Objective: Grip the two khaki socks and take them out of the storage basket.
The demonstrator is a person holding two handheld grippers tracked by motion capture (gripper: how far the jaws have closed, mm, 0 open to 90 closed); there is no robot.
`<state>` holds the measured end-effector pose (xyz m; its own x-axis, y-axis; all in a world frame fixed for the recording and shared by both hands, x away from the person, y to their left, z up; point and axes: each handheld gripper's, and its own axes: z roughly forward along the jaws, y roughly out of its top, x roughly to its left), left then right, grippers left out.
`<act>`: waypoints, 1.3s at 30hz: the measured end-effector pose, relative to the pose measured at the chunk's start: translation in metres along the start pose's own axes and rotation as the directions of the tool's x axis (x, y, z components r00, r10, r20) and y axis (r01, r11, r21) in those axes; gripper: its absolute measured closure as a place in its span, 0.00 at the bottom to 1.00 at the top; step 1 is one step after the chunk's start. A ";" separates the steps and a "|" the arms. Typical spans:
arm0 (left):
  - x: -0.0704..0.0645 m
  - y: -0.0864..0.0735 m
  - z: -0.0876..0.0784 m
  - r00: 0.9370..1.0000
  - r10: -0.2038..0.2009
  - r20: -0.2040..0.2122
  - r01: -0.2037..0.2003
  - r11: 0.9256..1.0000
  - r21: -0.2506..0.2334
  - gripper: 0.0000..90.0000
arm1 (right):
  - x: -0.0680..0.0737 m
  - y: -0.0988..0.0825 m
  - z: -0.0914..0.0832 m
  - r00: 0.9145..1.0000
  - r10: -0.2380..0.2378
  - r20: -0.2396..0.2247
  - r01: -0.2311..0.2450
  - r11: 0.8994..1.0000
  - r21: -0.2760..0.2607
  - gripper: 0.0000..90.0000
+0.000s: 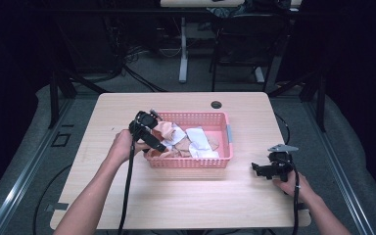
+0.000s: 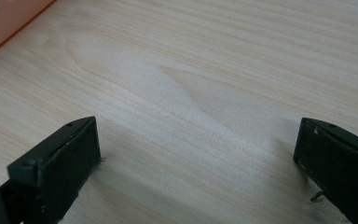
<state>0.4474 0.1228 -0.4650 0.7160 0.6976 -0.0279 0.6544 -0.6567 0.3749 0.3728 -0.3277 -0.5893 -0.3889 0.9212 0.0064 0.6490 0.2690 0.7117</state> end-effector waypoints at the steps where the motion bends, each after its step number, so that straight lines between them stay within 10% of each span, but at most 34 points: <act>1: -0.002 0.003 0.002 1.000 0.006 0.002 -0.006 1.000 0.010 0.03 | 0.000 0.000 0.000 1.000 0.000 -0.004 0.000 1.000 -0.002 0.00; 15: -0.009 0.027 0.035 0.995 0.052 0.081 -0.065 0.984 0.168 0.35 | 0.000 0.000 0.000 1.000 -0.004 -0.009 0.004 1.000 -0.001 0.00; 27: -0.019 0.032 0.056 0.996 0.072 0.061 -0.087 0.946 0.312 0.76 | 0.000 -0.001 -0.001 1.000 -0.012 -0.014 0.012 1.000 0.002 0.00; 29: -0.018 0.032 0.057 0.996 0.068 0.064 -0.084 0.948 0.308 0.92 | 0.000 -0.001 -0.001 1.000 -0.010 -0.012 0.010 1.000 -0.001 0.00; 39: -0.018 0.031 0.049 0.997 0.059 0.054 -0.072 0.953 0.294 0.95 | 0.000 -0.001 -0.002 1.000 -0.014 -0.014 0.014 1.000 0.003 0.00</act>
<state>0.4664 0.0757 -0.4987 0.7655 0.6410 -0.0557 0.6433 -0.7606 0.0874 0.3711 -0.3287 -0.5889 -0.4067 0.9135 0.0061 0.6458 0.2827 0.7093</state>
